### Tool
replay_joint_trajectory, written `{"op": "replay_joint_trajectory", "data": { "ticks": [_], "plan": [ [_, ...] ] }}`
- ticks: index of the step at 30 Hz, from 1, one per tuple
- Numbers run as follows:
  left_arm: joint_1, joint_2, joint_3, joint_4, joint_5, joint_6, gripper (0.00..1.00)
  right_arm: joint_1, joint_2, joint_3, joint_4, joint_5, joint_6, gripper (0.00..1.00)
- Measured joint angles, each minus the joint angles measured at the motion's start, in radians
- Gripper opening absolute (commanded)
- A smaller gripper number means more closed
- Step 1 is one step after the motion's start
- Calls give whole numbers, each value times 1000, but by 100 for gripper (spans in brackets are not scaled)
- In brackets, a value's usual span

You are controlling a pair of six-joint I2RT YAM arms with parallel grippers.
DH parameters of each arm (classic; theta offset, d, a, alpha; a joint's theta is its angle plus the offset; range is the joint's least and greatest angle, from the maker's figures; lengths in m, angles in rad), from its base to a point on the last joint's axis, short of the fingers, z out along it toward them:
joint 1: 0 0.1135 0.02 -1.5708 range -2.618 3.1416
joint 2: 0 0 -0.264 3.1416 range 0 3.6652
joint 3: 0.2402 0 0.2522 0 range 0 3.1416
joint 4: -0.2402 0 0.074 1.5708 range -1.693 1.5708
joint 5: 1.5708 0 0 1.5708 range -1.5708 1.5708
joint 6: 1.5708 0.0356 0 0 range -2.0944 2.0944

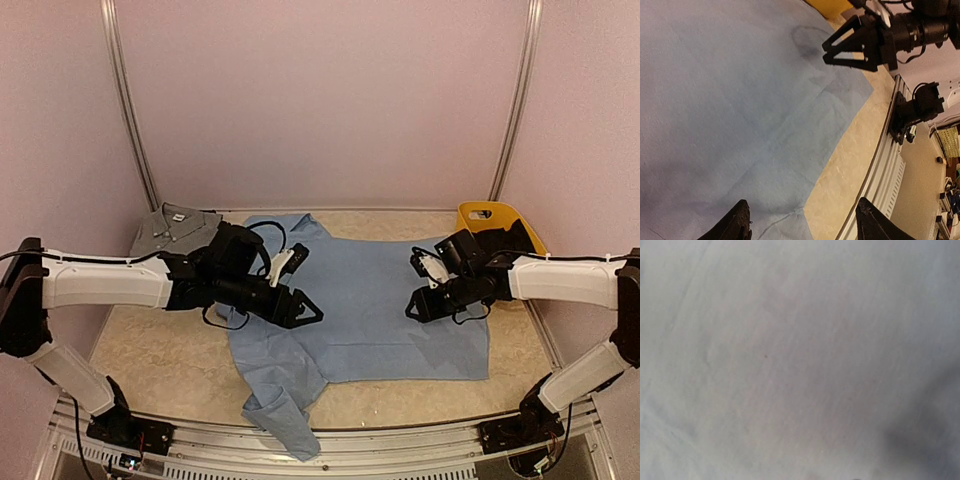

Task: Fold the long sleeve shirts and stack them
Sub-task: Flatten out the crumpled shirt at the center of the board.

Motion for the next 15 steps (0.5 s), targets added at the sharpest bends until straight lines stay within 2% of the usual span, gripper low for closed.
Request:
{"op": "replay_joint_trajectory", "data": {
  "ticks": [7, 15],
  "plan": [
    [-163, -74, -207, -137, -103, -86, 58, 18, 4, -6, 6, -4, 19, 40],
    [-233, -162, -346, -224, -146, -213, 58, 26, 31, -6, 10, 8, 32, 40]
  ]
}}
